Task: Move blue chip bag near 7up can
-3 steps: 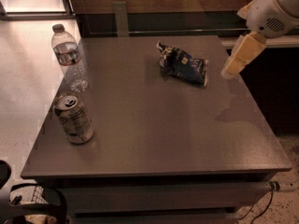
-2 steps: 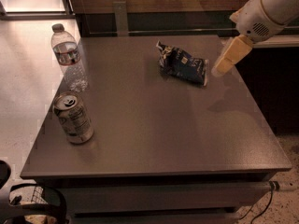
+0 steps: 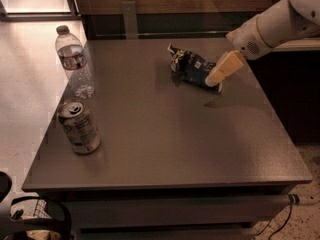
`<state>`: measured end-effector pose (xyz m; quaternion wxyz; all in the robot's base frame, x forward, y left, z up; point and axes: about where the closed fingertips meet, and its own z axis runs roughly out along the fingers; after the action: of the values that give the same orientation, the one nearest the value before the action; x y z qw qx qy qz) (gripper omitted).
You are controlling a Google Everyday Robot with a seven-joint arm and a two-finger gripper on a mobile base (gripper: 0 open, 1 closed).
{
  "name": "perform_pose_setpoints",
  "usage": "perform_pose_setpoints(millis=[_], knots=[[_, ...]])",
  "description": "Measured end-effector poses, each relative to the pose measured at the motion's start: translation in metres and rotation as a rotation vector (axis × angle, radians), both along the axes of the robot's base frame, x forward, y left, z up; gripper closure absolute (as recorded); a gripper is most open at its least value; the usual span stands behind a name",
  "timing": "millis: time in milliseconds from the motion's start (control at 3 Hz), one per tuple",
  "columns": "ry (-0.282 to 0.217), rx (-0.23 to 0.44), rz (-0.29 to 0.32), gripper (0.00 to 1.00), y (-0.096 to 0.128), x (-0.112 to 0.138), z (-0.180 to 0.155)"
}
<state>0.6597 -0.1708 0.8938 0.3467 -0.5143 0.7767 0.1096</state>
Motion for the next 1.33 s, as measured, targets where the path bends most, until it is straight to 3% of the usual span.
perform_pose_setpoints(millis=[667, 1000, 1333], knots=[[0.069, 0.101, 0.018, 0.00, 0.026, 0.017, -0.030], [0.105, 0.102, 0.012, 0.00, 0.038, 0.024, -0.045], [0.126, 0.092, 0.013, 0.25, 0.048, 0.029, -0.058]])
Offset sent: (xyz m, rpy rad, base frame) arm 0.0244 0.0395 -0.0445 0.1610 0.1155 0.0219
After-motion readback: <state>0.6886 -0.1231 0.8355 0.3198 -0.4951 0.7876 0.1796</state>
